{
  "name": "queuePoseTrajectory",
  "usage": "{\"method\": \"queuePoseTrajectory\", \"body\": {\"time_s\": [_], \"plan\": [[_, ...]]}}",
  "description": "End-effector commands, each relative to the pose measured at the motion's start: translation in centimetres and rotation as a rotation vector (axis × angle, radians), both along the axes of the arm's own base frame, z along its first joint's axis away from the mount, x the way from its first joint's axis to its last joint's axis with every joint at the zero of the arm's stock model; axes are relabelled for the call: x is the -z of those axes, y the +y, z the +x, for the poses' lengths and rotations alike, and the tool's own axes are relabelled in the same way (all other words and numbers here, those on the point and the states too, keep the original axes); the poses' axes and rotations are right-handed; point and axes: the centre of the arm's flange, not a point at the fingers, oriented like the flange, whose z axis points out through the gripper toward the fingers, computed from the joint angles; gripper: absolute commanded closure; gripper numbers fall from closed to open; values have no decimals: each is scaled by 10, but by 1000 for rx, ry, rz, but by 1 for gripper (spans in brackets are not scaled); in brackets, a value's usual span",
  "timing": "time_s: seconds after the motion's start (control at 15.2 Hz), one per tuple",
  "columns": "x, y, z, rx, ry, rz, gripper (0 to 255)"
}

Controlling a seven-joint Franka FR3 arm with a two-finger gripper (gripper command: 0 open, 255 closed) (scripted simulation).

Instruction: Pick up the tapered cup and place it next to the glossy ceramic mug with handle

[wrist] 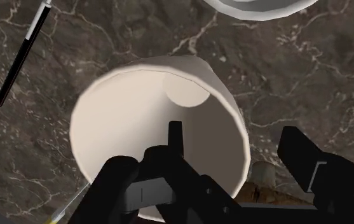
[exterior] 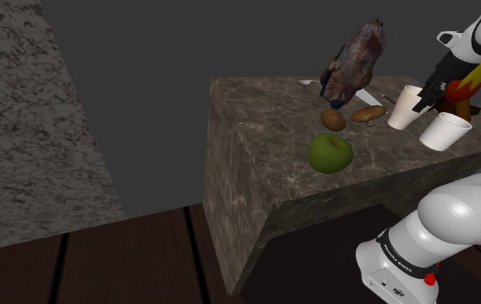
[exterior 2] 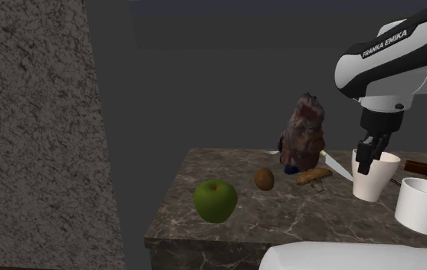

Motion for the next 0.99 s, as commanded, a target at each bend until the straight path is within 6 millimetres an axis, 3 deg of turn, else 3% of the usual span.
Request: {"method": "queuePoseTrajectory", "body": {"time_s": [0.0,0.2,0.46,0.92], "plan": [[0,0,0,0,0,0,0],[0,0,0,0,0,0,0],[-49,8,-6,0,0,0,0],[-49,8,-6,0,0,0,0]]}}
